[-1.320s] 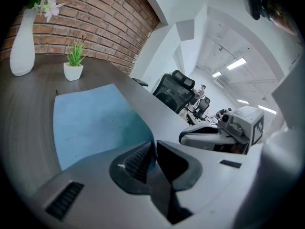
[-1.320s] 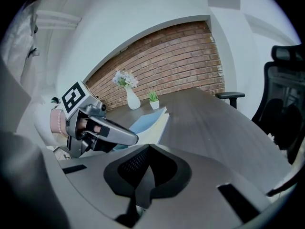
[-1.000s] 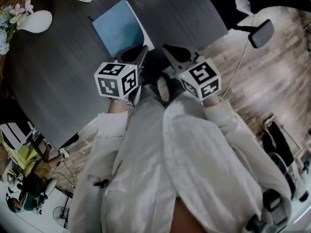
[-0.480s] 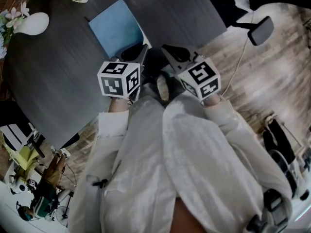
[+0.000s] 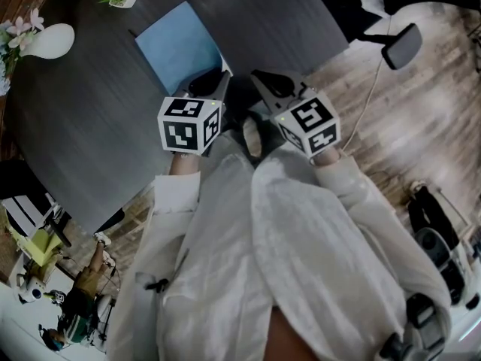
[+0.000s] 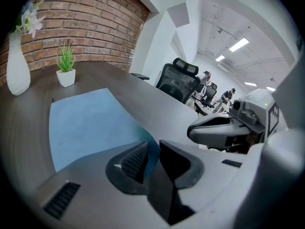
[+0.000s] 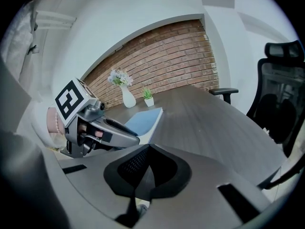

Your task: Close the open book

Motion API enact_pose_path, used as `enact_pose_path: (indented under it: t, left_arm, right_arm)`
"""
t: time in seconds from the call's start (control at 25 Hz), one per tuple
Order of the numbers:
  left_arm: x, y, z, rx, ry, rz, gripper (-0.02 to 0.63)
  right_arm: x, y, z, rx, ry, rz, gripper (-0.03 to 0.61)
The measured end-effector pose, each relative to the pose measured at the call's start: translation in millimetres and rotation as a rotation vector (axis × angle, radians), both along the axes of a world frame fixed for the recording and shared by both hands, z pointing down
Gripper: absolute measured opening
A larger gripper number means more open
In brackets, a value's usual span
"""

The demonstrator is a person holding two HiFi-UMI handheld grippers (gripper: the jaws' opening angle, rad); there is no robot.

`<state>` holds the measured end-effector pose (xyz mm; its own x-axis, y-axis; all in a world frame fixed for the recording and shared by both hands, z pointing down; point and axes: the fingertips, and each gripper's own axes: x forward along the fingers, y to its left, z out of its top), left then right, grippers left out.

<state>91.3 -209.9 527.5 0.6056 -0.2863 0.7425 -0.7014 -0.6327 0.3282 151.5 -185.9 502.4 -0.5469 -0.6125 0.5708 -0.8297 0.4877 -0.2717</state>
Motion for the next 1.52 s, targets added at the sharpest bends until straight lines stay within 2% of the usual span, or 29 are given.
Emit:
enact_pose_path:
  t: [0.2,0.72,1.12,1.52]
  left_arm:
    - [2,1,1,0.051,-0.069,0.044,0.075]
    - [5,7,1,0.101,-0.086,0.105,0.094]
    - [12,15,-4,0.076,-0.043,0.123,0.155]
    - [3,27,-20,0.069,0.001,0.126,0.156]
  right_arm:
    - [-1,-1,-1,0.000,-0.002,0.002,0.006]
    - [-1,-1,-2,0.002,0.014,0.007,0.006]
    - [-5,-1,-8,0.002,0.015,-0.019,0.006]
    - [-7,-13,-19,0.020,-0.018,-0.009,0.006]
